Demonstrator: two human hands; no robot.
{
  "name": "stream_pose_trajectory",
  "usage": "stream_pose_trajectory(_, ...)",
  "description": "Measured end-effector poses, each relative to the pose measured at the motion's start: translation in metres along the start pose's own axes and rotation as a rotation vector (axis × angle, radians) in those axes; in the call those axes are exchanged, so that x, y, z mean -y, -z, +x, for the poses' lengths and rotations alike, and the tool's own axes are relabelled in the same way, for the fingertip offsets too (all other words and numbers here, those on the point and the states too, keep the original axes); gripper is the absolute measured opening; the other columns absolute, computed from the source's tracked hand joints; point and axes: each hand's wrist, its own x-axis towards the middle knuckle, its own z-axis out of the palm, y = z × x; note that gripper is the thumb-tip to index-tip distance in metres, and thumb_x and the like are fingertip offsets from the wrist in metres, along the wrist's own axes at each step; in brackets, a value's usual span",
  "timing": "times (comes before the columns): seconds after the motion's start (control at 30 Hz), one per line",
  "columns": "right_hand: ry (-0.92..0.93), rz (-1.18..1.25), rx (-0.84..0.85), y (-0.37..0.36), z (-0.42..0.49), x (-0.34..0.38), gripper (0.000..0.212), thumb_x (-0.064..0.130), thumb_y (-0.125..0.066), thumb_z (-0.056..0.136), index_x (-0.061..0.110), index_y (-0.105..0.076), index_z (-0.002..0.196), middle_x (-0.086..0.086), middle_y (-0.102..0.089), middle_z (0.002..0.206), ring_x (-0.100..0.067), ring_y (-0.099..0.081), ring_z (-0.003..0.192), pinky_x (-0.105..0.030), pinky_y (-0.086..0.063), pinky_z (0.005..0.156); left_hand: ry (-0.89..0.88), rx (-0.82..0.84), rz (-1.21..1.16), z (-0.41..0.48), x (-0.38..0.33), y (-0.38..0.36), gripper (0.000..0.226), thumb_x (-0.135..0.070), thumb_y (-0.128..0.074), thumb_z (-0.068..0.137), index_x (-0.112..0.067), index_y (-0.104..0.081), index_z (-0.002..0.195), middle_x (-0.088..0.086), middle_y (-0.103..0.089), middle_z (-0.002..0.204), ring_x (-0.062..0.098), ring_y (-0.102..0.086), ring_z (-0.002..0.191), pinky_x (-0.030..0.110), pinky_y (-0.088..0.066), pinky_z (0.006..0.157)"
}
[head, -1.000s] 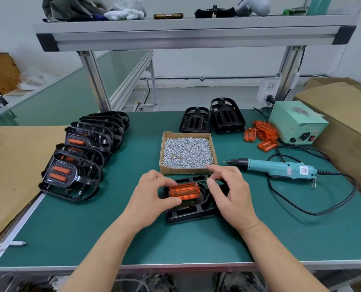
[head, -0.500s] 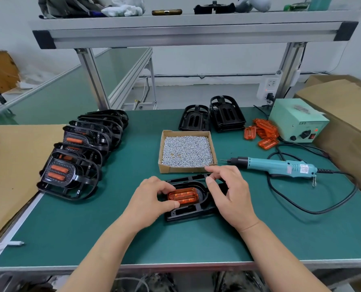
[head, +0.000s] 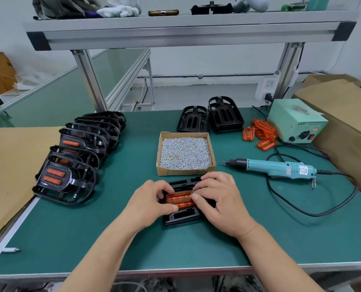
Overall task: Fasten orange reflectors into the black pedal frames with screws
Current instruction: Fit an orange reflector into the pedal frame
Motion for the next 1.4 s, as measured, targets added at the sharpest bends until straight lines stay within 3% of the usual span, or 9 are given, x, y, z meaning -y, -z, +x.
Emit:
stream_pose_trajectory(0.17, -0.005, -0.014, 0.012, 0.001, -0.001, 0.001, 0.021, 0.032, -0.064, 0.094, 0.025, -0.078, 0.079, 0.019, -0.072, 0.087, -0.012, -0.059, 0.104, -0.043, -0.038, 0.100, -0.007, 0.017, -0.056, -0.002, 0.004, 0.000, 0.031, -0.034, -0.084, 0.074, -0.044, -0.064, 0.095, -0.007, -0.054, 0.095, 0.004, -0.054, 0.083, 0.017, -0.039, 0.073)
stream_pose_trajectory(0.3, -0.013, -0.013, 0.015, 0.002, 0.000, 0.001, 0.019, 0.029, -0.067, 0.093, 0.024, -0.079, 0.079, 0.019, -0.071, 0.085, -0.011, -0.059, 0.103, -0.041, -0.038, 0.100, -0.026, 0.023, -0.143, -0.004, 0.008, 0.001, 0.035, -0.018, -0.081, 0.080, -0.047, -0.067, 0.095, -0.006, -0.056, 0.097, 0.007, -0.056, 0.087, 0.015, -0.042, 0.080)
stream_pose_trajectory(0.5, -0.055, -0.020, 0.054, 0.003, 0.000, 0.001, 0.022, 0.029, -0.064, 0.094, 0.023, -0.079, 0.078, 0.018, -0.071, 0.083, -0.011, -0.059, 0.104, -0.042, -0.038, 0.101, -0.042, -0.028, -0.206, -0.004, 0.010, -0.002, 0.039, -0.012, -0.083, 0.076, -0.046, -0.072, 0.092, -0.006, -0.057, 0.092, -0.001, -0.054, 0.077, 0.006, -0.040, 0.074)
stream_pose_trajectory(0.73, -0.110, -0.010, 0.060, 0.003, -0.001, 0.000, 0.026, 0.029, -0.063, 0.094, 0.022, -0.076, 0.072, 0.015, -0.068, 0.078, -0.011, -0.059, 0.094, -0.040, -0.041, 0.093, -0.096, -0.001, -0.154, -0.001, 0.010, 0.001, 0.039, -0.019, -0.083, 0.078, -0.050, -0.069, 0.097, -0.010, -0.057, 0.097, 0.000, -0.055, 0.086, 0.009, -0.041, 0.082)
stream_pose_trajectory(0.83, -0.142, -0.035, 0.026, 0.004, -0.003, 0.001, 0.032, 0.033, -0.059, 0.094, 0.022, -0.073, 0.068, 0.015, -0.067, 0.076, -0.012, -0.059, 0.091, -0.040, -0.045, 0.086, -0.102, -0.015, -0.131, 0.003, 0.009, -0.003, 0.035, -0.021, -0.080, 0.081, -0.043, -0.070, 0.106, -0.012, -0.056, 0.100, 0.002, -0.056, 0.092, 0.014, -0.041, 0.087)
stream_pose_trajectory(1.0, -0.160, -0.061, 0.020, 0.005, -0.003, 0.006, 0.033, 0.035, -0.058, 0.096, 0.024, -0.071, 0.068, 0.018, -0.062, 0.078, -0.011, -0.055, 0.090, -0.041, -0.049, 0.079, -0.115, 0.010, -0.137, 0.011, 0.010, -0.001, 0.031, -0.021, -0.080, 0.082, -0.043, -0.072, 0.103, -0.014, -0.053, 0.100, -0.006, -0.052, 0.088, 0.004, -0.036, 0.079)
stream_pose_trajectory(1.1, -0.150, -0.059, 0.067, 0.007, -0.003, 0.006, 0.034, 0.033, -0.059, 0.097, 0.024, -0.070, 0.067, 0.017, -0.059, 0.079, -0.010, -0.052, 0.092, -0.041, -0.048, 0.080, -0.119, 0.042, -0.165, 0.011, 0.011, 0.001, 0.038, -0.020, -0.080, 0.081, -0.055, -0.068, 0.088, -0.014, -0.054, 0.100, -0.001, -0.054, 0.090, 0.011, -0.039, 0.085)
stream_pose_trajectory(1.23, -0.137, -0.030, 0.109, 0.011, -0.002, 0.004, 0.033, 0.033, -0.061, 0.098, 0.025, -0.072, 0.068, 0.018, -0.060, 0.081, -0.009, -0.051, 0.097, -0.042, -0.046, 0.085, -0.120, 0.077, -0.148, 0.012, 0.012, 0.002, 0.035, -0.021, -0.079, 0.081, -0.053, -0.067, 0.089, -0.013, -0.054, 0.101, 0.000, -0.054, 0.094, 0.016, -0.040, 0.088)
stream_pose_trajectory(1.4, -0.185, 0.162, -0.057, 0.014, -0.001, 0.007, 0.025, 0.028, -0.063, 0.097, 0.021, -0.079, 0.079, 0.017, -0.067, 0.089, -0.012, -0.059, 0.100, -0.032, -0.047, 0.090, -0.115, 0.093, -0.140, 0.014, 0.010, 0.004, 0.030, -0.019, -0.080, 0.081, -0.043, -0.068, 0.094, -0.011, -0.055, 0.102, 0.001, -0.054, 0.095, 0.014, -0.040, 0.088)
